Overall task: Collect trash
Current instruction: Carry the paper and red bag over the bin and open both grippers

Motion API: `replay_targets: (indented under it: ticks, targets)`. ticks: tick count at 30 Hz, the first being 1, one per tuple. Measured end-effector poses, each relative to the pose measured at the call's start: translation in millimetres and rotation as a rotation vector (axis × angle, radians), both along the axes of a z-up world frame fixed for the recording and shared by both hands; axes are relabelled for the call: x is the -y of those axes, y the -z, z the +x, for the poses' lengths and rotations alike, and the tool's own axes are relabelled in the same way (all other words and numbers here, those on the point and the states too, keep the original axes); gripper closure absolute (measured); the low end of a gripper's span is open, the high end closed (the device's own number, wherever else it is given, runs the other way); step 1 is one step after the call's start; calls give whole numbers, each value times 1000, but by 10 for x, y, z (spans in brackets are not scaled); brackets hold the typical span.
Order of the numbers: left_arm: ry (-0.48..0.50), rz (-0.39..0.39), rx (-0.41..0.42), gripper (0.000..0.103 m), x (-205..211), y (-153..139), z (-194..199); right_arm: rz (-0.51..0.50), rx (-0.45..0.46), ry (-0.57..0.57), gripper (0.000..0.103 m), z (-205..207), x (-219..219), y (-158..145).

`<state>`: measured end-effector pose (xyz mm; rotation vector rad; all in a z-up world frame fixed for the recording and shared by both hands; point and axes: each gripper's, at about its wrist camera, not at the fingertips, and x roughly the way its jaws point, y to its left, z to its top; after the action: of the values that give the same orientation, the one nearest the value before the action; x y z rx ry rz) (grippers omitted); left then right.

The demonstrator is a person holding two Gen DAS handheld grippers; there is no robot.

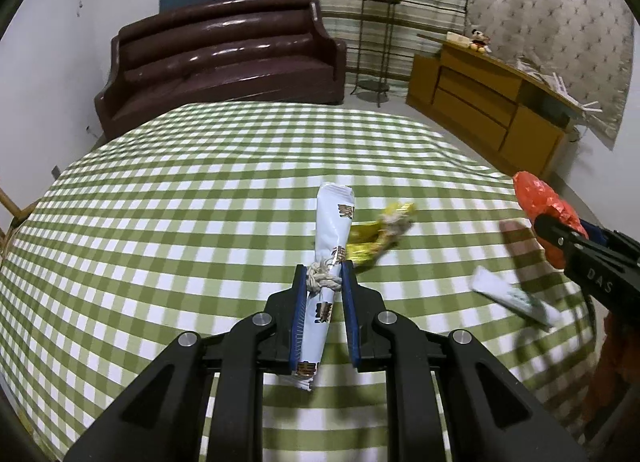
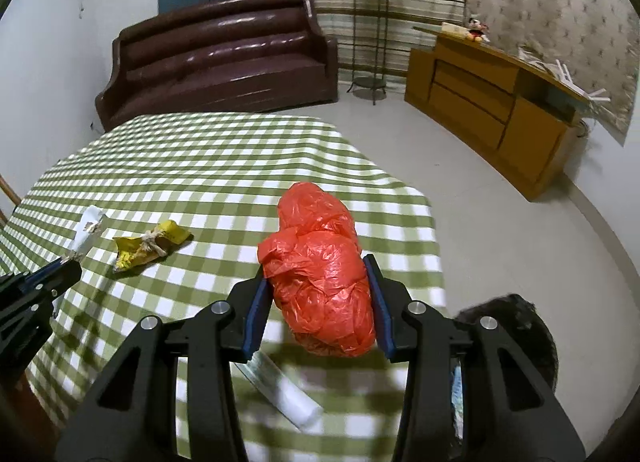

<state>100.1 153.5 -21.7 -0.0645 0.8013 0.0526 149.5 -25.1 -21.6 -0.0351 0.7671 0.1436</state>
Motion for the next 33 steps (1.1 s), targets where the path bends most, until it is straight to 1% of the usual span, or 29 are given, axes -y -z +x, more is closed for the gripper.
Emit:
replay_targets:
  ticks: [10,16,25,33]
  targets:
    - [123,-13,30,85,612,-83,-103,8,29,132,61,-470,702,-76]
    - [229,-16,48,85,1119,-98,-166,6,31,213,61,-680,1144,-34]
    - [379,-2,54,85,1970,-23,-199,-1,32,292,61,-841,1615,51]
    - [438,29,31,85,2423,129,-71,15,29,334,60,-839,1897,117]
